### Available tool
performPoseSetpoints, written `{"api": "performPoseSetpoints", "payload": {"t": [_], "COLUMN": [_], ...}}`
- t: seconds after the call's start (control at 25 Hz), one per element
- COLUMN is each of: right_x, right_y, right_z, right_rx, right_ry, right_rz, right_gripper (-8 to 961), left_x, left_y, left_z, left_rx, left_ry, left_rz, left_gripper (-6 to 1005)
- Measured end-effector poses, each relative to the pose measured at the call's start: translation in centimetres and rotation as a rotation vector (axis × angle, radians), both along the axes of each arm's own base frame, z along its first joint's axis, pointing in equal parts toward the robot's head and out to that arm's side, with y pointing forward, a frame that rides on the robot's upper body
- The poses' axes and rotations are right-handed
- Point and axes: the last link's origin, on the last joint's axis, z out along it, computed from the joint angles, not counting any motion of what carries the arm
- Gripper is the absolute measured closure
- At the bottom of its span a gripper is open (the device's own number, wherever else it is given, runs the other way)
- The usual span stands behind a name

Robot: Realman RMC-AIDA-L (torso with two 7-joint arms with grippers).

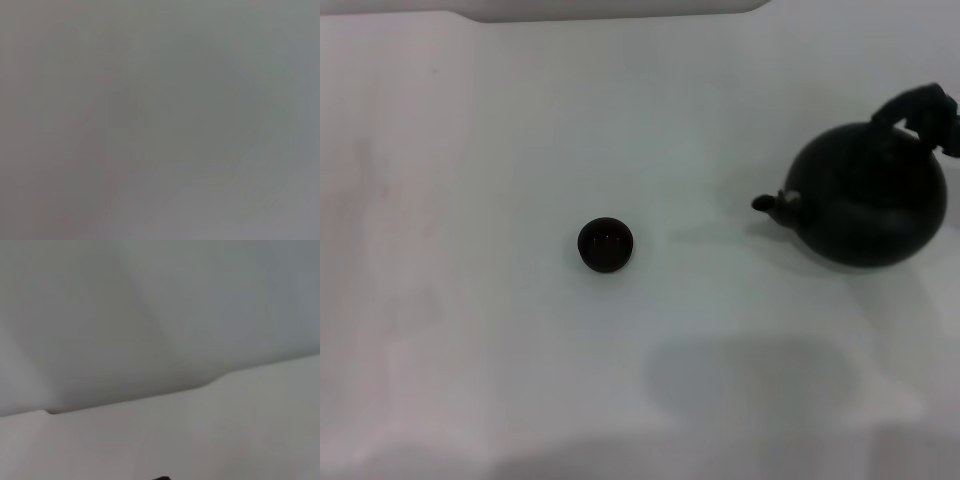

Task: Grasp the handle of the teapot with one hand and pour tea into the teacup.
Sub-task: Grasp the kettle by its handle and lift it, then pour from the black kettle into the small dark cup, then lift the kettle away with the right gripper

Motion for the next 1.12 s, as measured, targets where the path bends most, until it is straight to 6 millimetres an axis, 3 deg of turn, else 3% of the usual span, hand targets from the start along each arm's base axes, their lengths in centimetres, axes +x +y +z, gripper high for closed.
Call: {"api": "performPoseSetpoints", "payload": {"t": [0.64, 1.12], "right_x": [-8.4, -12.2], "right_y": [4.8, 5.4], "right_z": [-3.5, -5.4], "right_rx": [-0.103, -0.087], "right_ry": [-0.128, -0.296], "right_rz": [0.246, 0.318], "right_gripper": [727, 738], "left_x": [0.0, 0.1], "left_y": [-0.1, 0.0], "left_z": [-0.1, -0.1], "left_rx": [-0.006, -0.01], "left_ry": [0.002, 0.003], "left_rz": [0.0, -0.005], "left_gripper": [108, 109]}}
